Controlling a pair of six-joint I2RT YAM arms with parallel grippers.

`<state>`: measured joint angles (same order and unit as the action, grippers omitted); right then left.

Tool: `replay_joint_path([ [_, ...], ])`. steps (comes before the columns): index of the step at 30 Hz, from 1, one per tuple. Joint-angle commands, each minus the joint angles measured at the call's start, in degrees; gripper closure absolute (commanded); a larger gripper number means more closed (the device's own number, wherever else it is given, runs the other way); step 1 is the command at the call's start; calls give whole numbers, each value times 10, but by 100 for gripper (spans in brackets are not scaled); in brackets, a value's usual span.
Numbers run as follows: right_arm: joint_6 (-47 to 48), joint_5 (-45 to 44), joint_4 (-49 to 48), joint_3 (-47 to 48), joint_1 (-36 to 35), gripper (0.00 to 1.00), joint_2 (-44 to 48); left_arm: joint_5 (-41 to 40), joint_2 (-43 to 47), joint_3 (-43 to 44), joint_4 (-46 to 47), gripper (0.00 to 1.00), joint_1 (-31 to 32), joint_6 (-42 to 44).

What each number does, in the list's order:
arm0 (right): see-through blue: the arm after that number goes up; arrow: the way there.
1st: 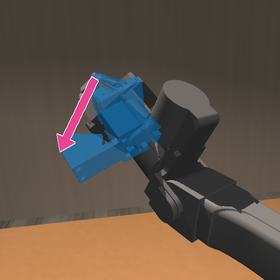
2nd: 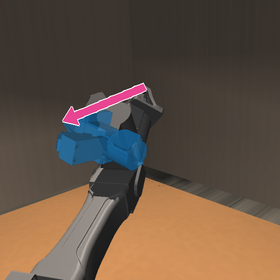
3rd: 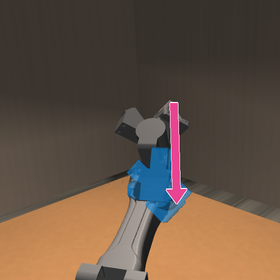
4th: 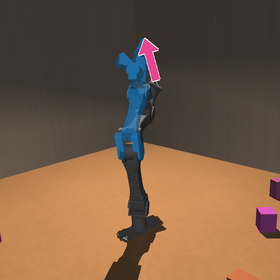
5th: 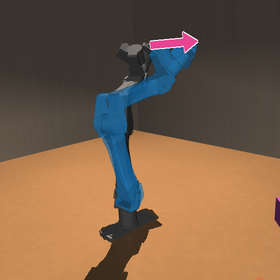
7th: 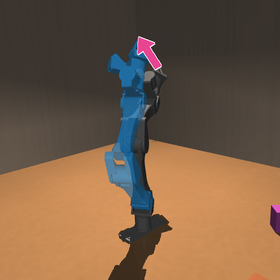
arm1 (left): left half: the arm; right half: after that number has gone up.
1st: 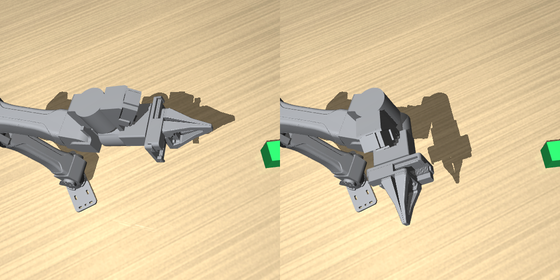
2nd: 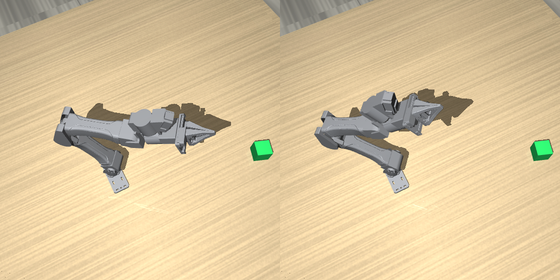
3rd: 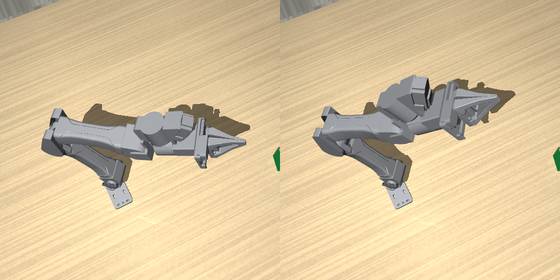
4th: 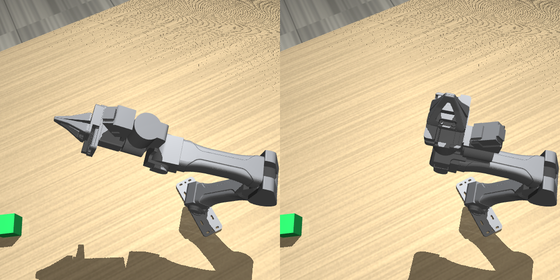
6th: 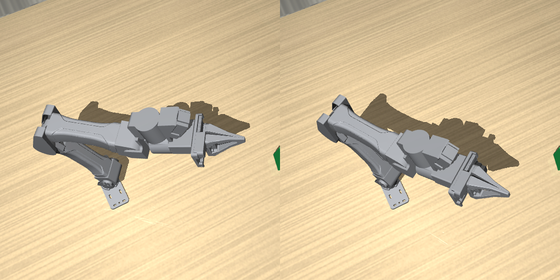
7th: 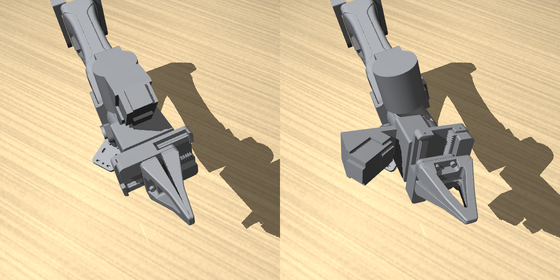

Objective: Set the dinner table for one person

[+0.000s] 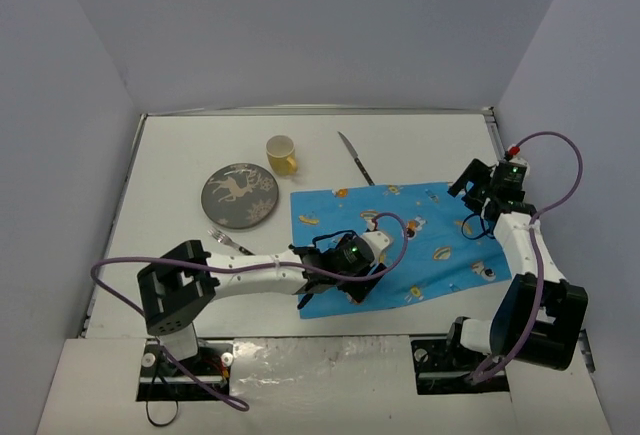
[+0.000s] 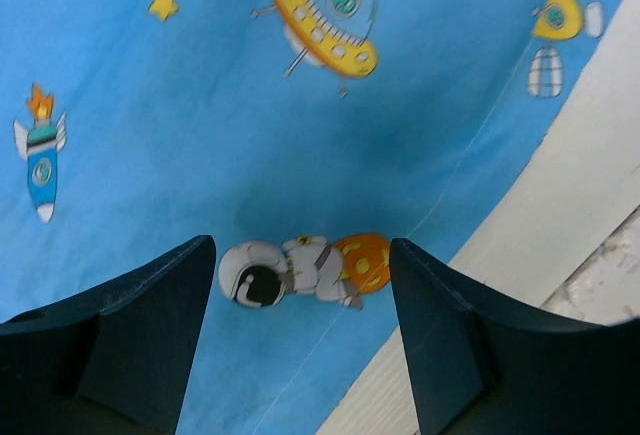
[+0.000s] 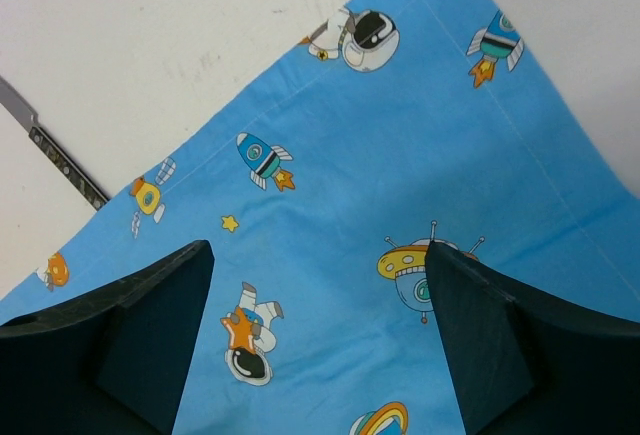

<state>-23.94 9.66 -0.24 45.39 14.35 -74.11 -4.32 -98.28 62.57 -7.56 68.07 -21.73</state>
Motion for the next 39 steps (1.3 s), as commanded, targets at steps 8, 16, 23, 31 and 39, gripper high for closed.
replay_joint_path([
  [8, 21, -45, -11, 54, 1, 17, -66, 30, -41, 41, 54, 42, 2, 22],
  [16, 59, -78, -43, 133, 1, 20, -181, -40, 25, 5, -13, 42, -8, -3],
  [23, 79, -77, -57, 170, 2, 23, -264, -52, 33, -10, -30, 42, -48, -27],
  [31, 81, -80, -75, 194, 0, 28, -321, -17, 11, -19, -23, 42, -119, -43],
  [39, 103, -95, -87, 201, -1, 27, -329, -48, 17, 14, -46, 42, -184, -82],
])
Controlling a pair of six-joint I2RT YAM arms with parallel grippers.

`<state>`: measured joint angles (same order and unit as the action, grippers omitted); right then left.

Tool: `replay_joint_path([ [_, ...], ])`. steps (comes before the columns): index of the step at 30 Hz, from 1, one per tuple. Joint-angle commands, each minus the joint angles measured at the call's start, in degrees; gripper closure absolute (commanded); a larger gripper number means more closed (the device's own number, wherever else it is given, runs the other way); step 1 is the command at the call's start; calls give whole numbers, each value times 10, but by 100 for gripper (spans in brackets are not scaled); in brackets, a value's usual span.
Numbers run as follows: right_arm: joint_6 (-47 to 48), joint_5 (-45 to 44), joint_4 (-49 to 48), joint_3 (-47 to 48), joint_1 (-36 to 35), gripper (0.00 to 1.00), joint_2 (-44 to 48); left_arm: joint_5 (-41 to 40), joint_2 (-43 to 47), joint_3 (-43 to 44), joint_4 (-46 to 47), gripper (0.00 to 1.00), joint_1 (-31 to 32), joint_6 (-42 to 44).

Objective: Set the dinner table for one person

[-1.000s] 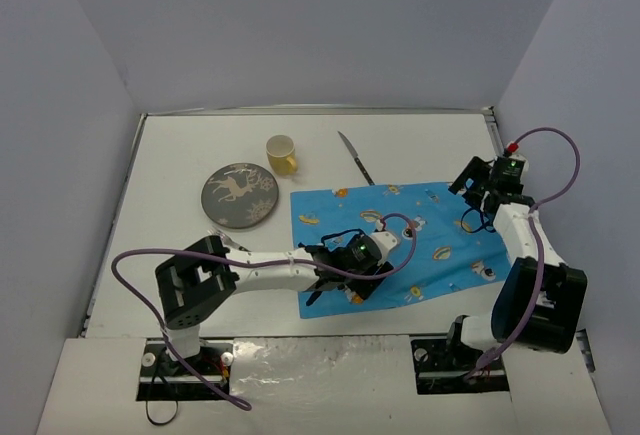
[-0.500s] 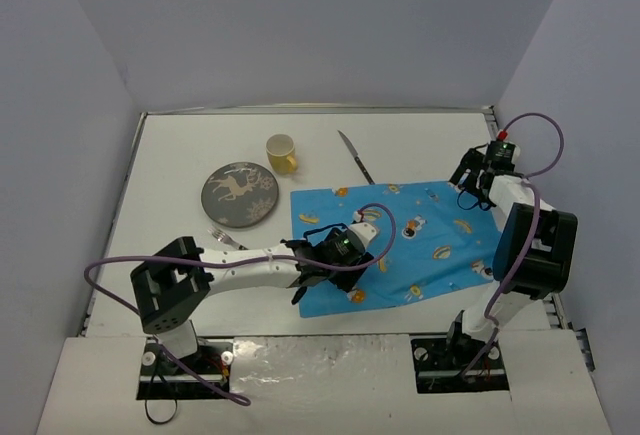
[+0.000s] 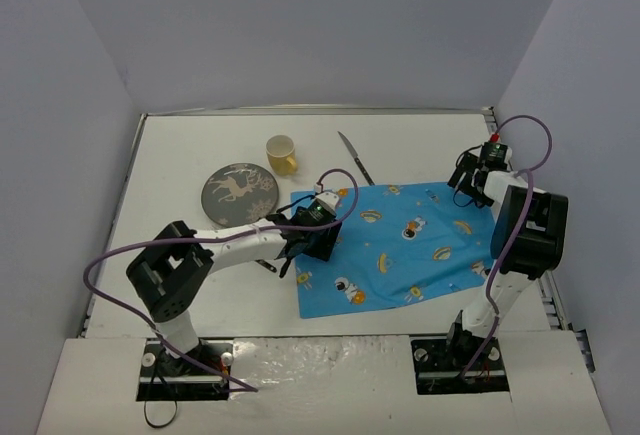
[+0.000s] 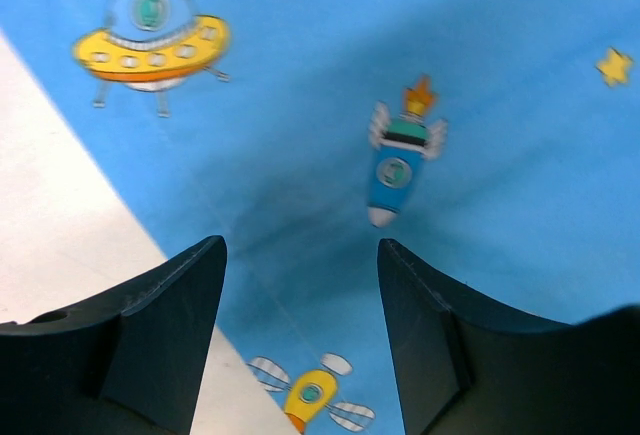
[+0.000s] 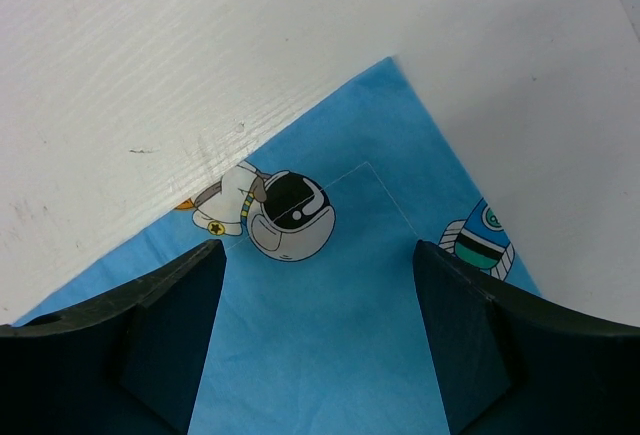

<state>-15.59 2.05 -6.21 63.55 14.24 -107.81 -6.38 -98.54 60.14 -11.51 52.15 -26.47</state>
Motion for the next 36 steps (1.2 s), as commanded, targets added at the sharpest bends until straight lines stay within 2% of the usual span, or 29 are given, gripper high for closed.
replay_joint_path([
  [1, 22, -19, -28, 21, 1, 26, 8, -35, 19, 45, -12, 42, -35, -45],
  [6, 33, -19, -30, 33, 1, 24, -5, -53, -12, 80, -25, 41, -88, -97],
  [12, 44, -39, -30, 38, 0, 23, -32, -72, -81, 133, -41, 41, -112, -117],
  [22, 50, -38, -26, 34, 0, 25, -57, -79, -144, 164, -56, 41, -134, -136],
  [23, 47, -39, -27, 29, 0, 28, -57, -79, -153, 168, -58, 41, -135, -137],
  [26, 35, -48, -22, 18, 3, 44, -55, -77, -175, 180, -69, 49, -136, -138],
  [28, 26, -45, -19, 7, 7, 55, -53, -77, -183, 177, -69, 58, -136, -140],
  [31, 4, -49, -15, -12, 16, 75, -46, -76, -188, 172, -69, 80, -136, -139],
  [32, 1, -50, -15, -19, 19, 80, -45, -76, -190, 172, -69, 83, -136, -138],
  [34, -11, -59, -12, -41, 25, 93, -34, -74, -193, 170, -67, 100, -135, -132],
  [36, -17, -69, -8, -58, 28, 100, -24, -69, -192, 164, -61, 100, -134, -125],
])
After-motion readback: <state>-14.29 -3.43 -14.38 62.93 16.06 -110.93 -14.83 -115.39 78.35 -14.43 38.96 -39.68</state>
